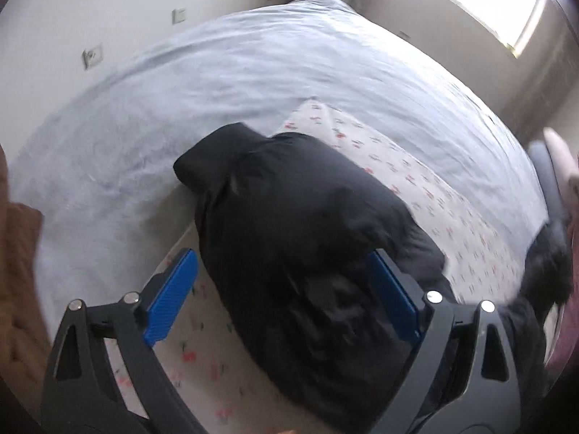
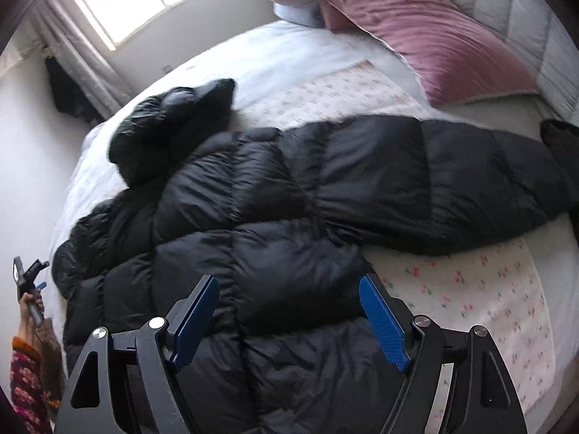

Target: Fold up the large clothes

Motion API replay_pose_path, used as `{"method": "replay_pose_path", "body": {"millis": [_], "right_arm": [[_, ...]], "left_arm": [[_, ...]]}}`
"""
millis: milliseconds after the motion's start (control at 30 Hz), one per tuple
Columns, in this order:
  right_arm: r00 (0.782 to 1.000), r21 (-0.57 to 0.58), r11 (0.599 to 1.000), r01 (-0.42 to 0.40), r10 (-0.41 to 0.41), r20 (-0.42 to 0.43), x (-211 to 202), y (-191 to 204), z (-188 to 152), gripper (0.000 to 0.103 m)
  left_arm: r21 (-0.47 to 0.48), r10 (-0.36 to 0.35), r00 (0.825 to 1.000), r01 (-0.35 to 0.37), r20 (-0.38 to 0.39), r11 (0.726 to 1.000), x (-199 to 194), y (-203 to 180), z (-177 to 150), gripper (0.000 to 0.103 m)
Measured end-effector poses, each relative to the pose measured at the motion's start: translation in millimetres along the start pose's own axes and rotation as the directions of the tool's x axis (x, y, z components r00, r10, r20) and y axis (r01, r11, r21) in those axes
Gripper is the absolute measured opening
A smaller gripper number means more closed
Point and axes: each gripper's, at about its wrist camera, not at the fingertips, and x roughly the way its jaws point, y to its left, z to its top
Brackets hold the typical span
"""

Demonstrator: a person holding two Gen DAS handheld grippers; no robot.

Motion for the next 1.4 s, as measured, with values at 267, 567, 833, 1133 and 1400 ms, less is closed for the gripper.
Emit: {"method": "replay_pose_path", "body": {"millis": [267,567,833,1133,1400], "right_arm": [[0.998,0.008,0.998,0.058,-0.058,-0.029,-2,-10,-12,0.081],[0.998,-0.027,1.0,0.006,-0.007,-0.056,11,8,-24,0.081],[0.996,-0.052,0.998,-0.044,0.04,-0.081,21,22,-23,0.081],[0.998,-0.154,0.986,-0.056,0.05,-0.044,-7,43,-1,0.081],[0.996,-0.221,0.971,-0.09,0.087,-0.027,-6,67,32,0.081]], "left_arm": [[-0.271,-0.303,0.952,0.278,-0.053,0.922,35,40,-14,0.025],[-0.177,0.017,0.951,0.04,0.309,0.983,-100,36,-34,0.008],[-0.173,0.387,0.92,-0.392,-0.062,0.904,-65,40,-61,0.029],[0.116,0.195,0.979,-0.2,0.054,0.973,-129,-88,-79,0.085],[0.381,0.005,1.0,-0.015,0.026,0.924,-155,-227,-108,0.089]]}}
